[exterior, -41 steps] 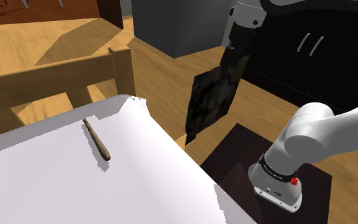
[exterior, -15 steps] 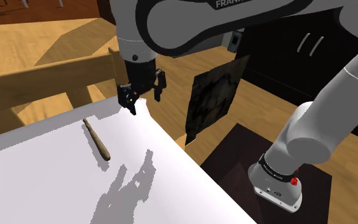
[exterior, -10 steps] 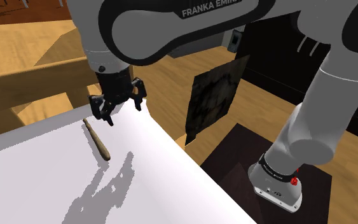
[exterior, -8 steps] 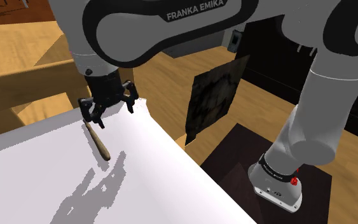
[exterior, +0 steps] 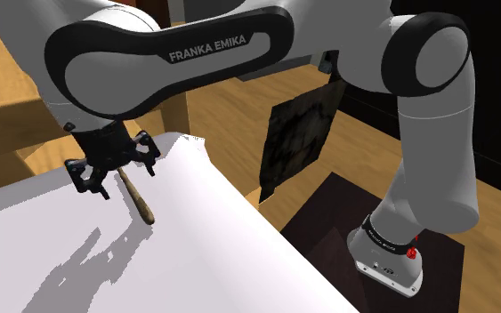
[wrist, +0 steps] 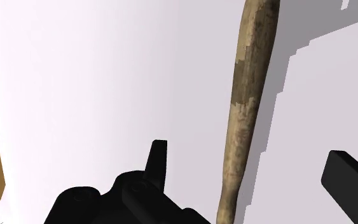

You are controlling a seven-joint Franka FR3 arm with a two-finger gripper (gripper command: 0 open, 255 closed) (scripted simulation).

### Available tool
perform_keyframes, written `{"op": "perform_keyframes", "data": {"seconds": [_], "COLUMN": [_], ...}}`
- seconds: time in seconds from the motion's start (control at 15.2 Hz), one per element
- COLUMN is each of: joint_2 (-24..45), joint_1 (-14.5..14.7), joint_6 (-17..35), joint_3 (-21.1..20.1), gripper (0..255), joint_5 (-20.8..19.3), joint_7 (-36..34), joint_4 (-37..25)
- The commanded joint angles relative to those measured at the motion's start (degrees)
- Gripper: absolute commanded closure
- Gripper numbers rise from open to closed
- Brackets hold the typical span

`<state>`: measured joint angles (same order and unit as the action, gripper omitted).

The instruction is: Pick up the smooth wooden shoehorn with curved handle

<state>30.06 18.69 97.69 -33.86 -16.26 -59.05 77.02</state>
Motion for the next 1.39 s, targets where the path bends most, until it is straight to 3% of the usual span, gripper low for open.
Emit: {"op": "perform_keyframes", "data": {"seconds": [0.0,0.33,0.4,0.92,1.32], "joint_2": [0.19,0.56,0.49,0.16,0.09], "joint_1": [-0.12,-0.38,-0.44,-0.74,0.01], "joint_6": [1.44,3.96,3.99,4.9,0.4], "joint_3": [0.09,0.27,0.26,0.22,0.03], "gripper": [0,0,255,255,255], "joint_5": [-0.14,-0.43,-0.4,-0.32,-0.05], "joint_7": [-0.24,-0.53,-0.49,-0.52,-0.14], "joint_4": [1.31,3.57,3.65,4.87,0.33]}}
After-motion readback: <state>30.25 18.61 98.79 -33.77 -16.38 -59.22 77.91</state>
